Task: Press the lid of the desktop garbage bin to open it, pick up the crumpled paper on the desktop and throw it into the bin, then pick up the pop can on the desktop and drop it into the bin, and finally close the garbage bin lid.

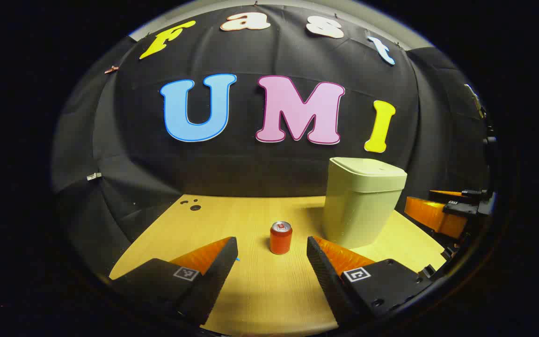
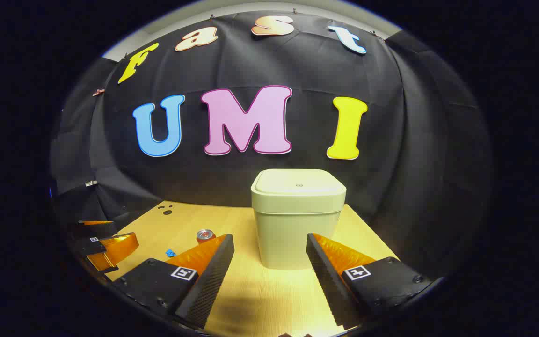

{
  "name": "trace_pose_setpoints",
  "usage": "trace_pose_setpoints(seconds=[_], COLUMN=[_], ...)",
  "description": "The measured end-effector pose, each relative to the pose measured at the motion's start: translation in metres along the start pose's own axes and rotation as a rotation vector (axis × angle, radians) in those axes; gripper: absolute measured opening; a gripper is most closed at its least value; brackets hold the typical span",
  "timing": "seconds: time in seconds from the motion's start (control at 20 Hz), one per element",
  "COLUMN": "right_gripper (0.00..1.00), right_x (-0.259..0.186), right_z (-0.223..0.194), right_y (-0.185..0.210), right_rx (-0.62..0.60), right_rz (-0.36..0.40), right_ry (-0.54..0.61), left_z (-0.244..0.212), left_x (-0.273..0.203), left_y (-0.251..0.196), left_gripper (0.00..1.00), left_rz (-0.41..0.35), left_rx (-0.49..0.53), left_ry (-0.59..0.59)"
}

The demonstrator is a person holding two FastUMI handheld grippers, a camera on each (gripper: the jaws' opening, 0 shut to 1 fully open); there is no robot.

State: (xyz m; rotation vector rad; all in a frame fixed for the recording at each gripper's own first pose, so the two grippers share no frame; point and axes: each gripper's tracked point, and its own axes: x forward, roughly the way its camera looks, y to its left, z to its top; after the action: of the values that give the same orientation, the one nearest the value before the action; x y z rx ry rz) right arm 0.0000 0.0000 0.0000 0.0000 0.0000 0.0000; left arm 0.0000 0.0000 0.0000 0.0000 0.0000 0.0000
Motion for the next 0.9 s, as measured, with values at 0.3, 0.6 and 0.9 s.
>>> trace_pose_setpoints(seconds=[0.3,0.6,0.9], right_gripper=[0.98,0.98,0.98], right_x=[0.004,0.010,0.020], right_z=[-0.006,-0.007,-0.009], right_y=[-0.005,-0.008,-0.002], right_rx=[-0.008,0.000,0.008], right_rz=[0.011,0.026,0.042], right_ry=[0.007,0.020,0.038], left_z=[-0.002,-0.005,-0.008], left_x=[0.010,0.016,0.015], left_y=[-0.015,-0.012,-0.002], left_gripper=[0.96,0.96,0.96], left_rz=[-0.019,0.000,0.026], left_rx=[0.009,0.016,0.012], left_ry=[0.011,0.024,0.030])
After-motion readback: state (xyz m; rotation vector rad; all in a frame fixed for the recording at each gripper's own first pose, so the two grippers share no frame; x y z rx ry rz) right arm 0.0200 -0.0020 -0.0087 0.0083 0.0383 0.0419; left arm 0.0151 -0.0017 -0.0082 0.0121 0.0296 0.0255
